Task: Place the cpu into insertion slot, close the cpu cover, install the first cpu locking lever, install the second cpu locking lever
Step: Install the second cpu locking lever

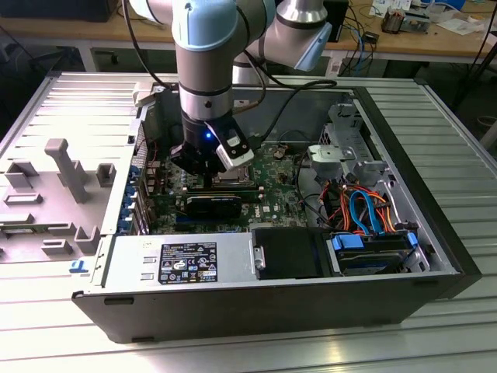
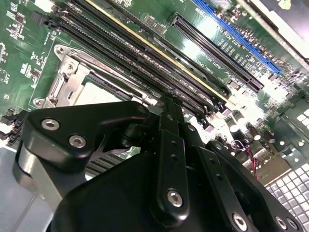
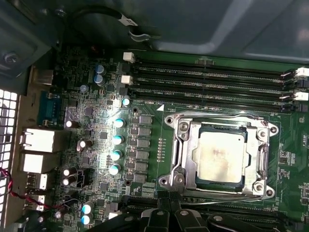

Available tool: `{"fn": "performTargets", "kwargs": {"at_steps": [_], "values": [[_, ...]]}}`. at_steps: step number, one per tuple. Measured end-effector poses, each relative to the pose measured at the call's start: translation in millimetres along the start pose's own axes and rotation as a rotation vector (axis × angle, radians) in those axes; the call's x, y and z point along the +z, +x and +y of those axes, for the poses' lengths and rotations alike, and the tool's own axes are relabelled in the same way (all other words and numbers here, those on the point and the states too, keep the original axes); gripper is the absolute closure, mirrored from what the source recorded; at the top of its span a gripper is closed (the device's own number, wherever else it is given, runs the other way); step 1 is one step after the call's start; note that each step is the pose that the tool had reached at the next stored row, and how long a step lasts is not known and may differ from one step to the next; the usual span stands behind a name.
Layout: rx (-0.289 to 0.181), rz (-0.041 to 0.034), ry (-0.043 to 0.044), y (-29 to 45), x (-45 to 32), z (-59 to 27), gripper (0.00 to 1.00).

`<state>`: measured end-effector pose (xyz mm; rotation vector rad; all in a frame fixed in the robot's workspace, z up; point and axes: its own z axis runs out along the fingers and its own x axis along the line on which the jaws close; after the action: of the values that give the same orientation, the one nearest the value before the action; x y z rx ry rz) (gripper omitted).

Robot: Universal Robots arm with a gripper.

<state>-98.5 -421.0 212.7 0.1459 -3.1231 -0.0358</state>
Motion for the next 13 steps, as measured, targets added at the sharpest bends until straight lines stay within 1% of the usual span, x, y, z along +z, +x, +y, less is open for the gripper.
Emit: {"fn": "performTargets", "kwargs": {"at_steps": [6, 7, 9, 10, 13], "values": [[0.000, -0.0002, -0.0028, 0.1, 1.7, 0.8, 0.89], [0.000, -0.0008, -0.0078, 0.3, 2.0, 0.9, 0.89], [-0.001, -0.0022, -0.0221, 0.7, 2.3, 0.9, 0.89], [-0.001, -0.0026, -0.0275, 0.8, 2.3, 0.9, 0.89], [-0.001, -0.0034, -0.0343, 0.9, 2.5, 1.0, 0.89]]}}
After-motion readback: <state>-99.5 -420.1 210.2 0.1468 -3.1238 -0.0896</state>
